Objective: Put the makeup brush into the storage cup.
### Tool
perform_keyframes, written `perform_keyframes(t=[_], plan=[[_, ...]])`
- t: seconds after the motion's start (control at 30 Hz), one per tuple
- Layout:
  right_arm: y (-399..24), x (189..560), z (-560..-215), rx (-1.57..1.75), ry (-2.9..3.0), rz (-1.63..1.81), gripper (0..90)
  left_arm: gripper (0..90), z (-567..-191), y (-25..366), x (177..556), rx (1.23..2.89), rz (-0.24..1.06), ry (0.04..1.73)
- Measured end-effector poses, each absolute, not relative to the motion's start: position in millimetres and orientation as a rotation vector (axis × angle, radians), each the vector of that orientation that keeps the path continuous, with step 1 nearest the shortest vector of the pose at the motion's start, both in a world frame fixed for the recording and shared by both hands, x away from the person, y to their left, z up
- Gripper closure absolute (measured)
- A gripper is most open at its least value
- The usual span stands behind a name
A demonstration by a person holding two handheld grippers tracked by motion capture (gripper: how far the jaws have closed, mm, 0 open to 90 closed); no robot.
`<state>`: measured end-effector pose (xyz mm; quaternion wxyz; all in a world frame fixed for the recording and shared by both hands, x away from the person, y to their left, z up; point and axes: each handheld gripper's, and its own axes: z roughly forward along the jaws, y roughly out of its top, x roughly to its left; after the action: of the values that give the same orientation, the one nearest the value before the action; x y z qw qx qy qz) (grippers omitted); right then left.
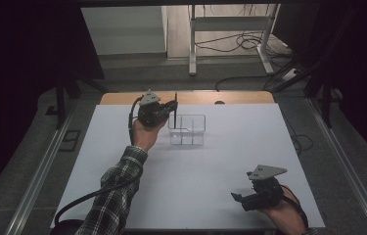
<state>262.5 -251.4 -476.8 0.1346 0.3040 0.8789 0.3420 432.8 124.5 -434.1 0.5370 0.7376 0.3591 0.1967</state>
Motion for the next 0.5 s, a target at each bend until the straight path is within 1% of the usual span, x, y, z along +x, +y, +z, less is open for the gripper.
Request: perform_keyframes(t=[0.5], plan=[[-251.2, 262.5, -477.1, 0.878, 2.552, 0.99, 10.7, 83.3, -443.5, 125.1, 431.7, 1.758, 0.452, 0.871]])
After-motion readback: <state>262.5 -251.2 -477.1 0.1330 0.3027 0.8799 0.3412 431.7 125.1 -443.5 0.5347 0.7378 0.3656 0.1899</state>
